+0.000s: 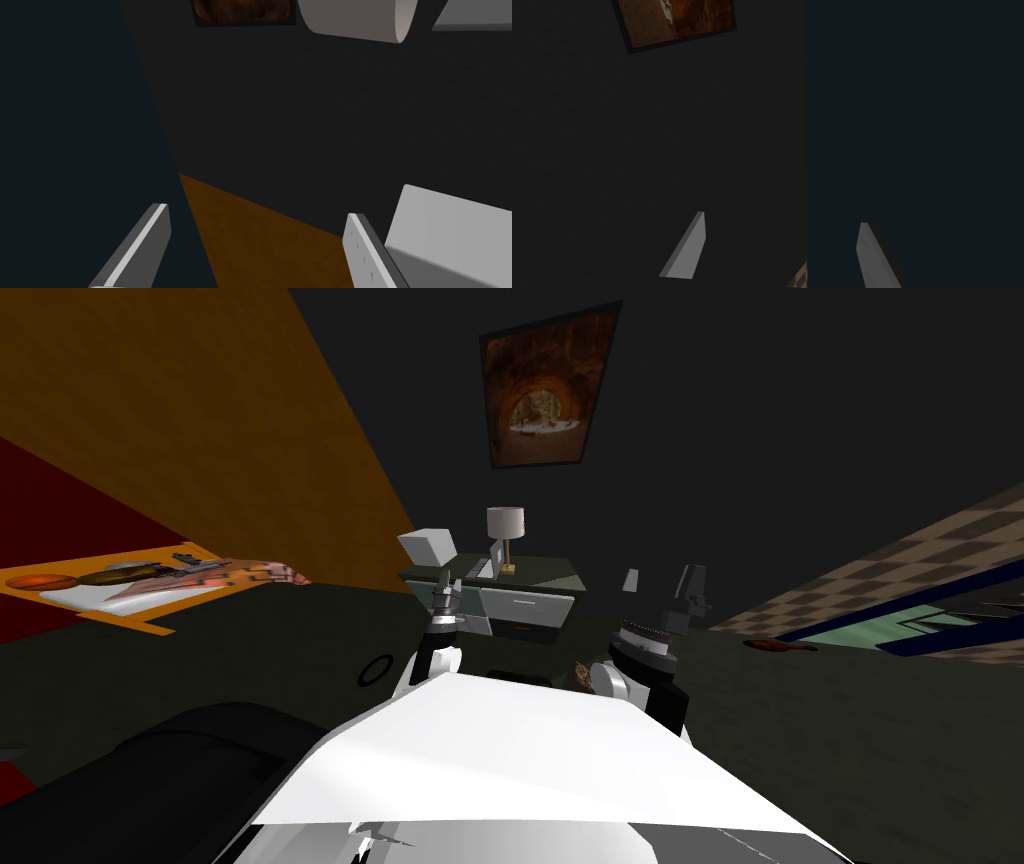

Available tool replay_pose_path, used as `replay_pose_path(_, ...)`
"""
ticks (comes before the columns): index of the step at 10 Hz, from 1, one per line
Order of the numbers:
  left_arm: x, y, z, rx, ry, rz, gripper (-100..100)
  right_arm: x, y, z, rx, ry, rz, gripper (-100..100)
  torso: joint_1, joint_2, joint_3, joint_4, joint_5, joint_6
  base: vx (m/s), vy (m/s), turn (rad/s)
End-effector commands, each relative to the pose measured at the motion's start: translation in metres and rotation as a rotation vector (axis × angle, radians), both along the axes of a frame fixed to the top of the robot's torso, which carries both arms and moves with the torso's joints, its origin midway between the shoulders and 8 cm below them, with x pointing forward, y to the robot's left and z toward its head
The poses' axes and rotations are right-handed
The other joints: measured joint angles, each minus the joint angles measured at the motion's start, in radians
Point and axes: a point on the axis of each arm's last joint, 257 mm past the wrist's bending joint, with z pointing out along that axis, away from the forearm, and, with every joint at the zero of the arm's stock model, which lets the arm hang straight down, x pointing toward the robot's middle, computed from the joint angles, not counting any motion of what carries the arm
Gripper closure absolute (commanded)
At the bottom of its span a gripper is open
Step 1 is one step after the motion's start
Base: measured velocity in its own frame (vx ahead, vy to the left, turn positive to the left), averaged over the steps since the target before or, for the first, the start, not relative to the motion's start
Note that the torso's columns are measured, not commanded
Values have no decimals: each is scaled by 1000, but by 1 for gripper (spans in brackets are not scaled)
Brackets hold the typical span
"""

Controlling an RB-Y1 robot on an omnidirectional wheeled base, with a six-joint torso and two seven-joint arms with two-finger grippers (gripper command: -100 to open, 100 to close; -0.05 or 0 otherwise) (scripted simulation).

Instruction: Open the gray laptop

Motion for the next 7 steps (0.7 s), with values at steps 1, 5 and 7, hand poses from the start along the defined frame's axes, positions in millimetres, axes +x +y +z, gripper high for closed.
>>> replay_pose_path(1,0,0,0,0,0,0,0,0,0,0,0,0,0,0,0,40,-82,41,0,0,0,0,0)
replay_pose_path(5,0,0,0,0,0,0,0,0,0,0,0,0,0,0,0,322,-644,322,0,0,0,0,0)
replay_pose_path(7,0,0,0,0,0,0,0,0,0,0,0,0,0,0,0,470,-939,470,0,0,0,0,0)
